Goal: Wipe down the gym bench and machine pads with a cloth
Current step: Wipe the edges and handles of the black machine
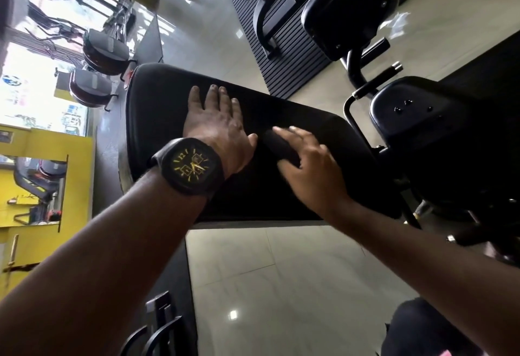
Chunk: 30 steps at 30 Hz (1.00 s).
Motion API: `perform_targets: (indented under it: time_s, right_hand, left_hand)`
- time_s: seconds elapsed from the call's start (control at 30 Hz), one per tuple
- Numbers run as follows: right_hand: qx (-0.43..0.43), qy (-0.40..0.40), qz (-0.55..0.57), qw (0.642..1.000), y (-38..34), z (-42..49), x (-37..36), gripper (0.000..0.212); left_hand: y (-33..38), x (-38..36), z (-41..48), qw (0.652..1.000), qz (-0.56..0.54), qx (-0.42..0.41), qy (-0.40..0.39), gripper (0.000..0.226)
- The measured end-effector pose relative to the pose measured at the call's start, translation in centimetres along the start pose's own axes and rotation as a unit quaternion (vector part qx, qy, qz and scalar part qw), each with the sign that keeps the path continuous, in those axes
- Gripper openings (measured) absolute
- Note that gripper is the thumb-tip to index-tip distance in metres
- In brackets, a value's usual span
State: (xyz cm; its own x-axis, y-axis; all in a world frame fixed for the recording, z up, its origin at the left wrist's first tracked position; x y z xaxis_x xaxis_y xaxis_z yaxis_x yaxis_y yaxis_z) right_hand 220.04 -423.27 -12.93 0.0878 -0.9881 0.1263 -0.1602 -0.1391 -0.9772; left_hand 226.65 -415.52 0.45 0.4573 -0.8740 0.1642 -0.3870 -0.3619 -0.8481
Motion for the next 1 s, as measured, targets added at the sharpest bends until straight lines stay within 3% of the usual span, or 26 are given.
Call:
perform_targets:
  time_s: [0.1,0.17,0.4,0.57,0.8,1.0]
  right_hand:
    - [-0.108,0.013,0.01,0.994,4.6,-0.4,0.4,0.055]
    - [-0.127,0.014,0.009,0.992,4.9,-2.9,0.0,0.055]
    - [0.026,0.001,0.011,1.0,-0.6,-0.8,-0.1,0.06]
    - [-0.109,0.0,0.022,0.994,4.6,-0.1,0.0,0.053]
    - [0.066,0.017,-0.003,0.998,-1.8,-1.8,0.0,0.06]
    - [-0.123,0.024,0.024,0.992,5.8,-1.7,0.3,0.057]
  left_hand:
    - [0.2,-0.1,0.0,1.0,0.002,-0.002,-0.002,0.078]
    - [0.1,-0.1,0.2,1.0,0.0,-0.002,-0.004,0.078]
    - [0.3,0.1,0.0,1.0,-0.004,0.001,-0.005,0.078]
    - [0.4,-0.2,-0.3,1.0,-0.003,-0.008,-0.002,0.076]
    - [0.6,-0.2,-0.2,1.0,-0.003,-0.003,-0.008,0.074]
    - [0.7,-0.4,-0.3,1.0,-0.004,0.004,-0.005,0.075]
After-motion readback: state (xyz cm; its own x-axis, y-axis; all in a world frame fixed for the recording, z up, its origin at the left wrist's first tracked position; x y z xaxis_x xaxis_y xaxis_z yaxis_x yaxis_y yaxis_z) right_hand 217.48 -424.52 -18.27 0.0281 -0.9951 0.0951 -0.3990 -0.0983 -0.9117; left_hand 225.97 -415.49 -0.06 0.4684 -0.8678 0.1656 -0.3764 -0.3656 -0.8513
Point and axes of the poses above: each hand's wrist, its own z-axis towards the middle knuckle, its own x-axis out of the back of the hand, y = z × x, the point moved 10 cm from there along z, towards the middle knuckle, and after that the axes turned 8 degrees about -y, right-handed, at the moved point
